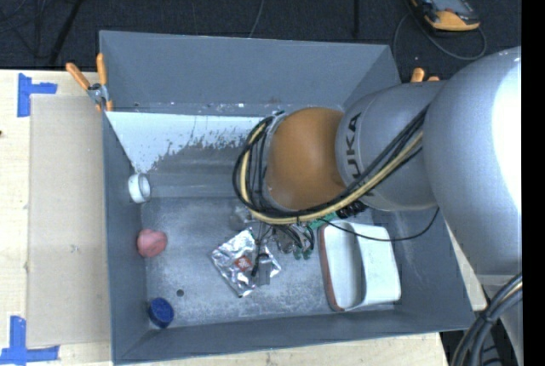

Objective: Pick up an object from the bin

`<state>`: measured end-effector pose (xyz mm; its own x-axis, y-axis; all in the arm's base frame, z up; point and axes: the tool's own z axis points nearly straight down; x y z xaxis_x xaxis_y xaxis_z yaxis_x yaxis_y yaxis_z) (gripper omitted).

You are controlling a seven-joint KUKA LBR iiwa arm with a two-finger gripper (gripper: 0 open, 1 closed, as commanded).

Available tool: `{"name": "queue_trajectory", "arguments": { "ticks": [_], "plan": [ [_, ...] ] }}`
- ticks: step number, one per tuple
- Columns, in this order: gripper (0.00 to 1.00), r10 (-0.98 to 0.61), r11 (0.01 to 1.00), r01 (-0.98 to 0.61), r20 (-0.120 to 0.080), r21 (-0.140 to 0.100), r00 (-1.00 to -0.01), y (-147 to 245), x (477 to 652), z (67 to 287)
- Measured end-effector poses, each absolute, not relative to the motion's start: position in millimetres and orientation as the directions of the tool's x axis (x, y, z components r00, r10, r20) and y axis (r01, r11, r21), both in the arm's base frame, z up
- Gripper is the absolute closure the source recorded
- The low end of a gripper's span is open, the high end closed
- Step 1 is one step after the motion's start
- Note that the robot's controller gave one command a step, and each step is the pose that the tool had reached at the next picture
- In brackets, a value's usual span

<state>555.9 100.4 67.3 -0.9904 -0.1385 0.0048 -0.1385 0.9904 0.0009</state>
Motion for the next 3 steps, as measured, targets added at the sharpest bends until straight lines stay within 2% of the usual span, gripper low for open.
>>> {"name": "queue_trajectory", "arguments": {
  "ticks": [1, 2, 3],
  "plan": [
    [1.00, -0.137, 0.991, -0.137, 0.002, 0.001, -0.991, 101, 556.6, 68],
    [1.00, -0.132, 0.991, -0.132, -0.008, 0.001, -0.991, 101, 558.5, 156],
    [1.00, -0.127, 0.992, -0.127, -0.004, 0.001, -0.992, 102, 559.7, 184]
  ]
}}
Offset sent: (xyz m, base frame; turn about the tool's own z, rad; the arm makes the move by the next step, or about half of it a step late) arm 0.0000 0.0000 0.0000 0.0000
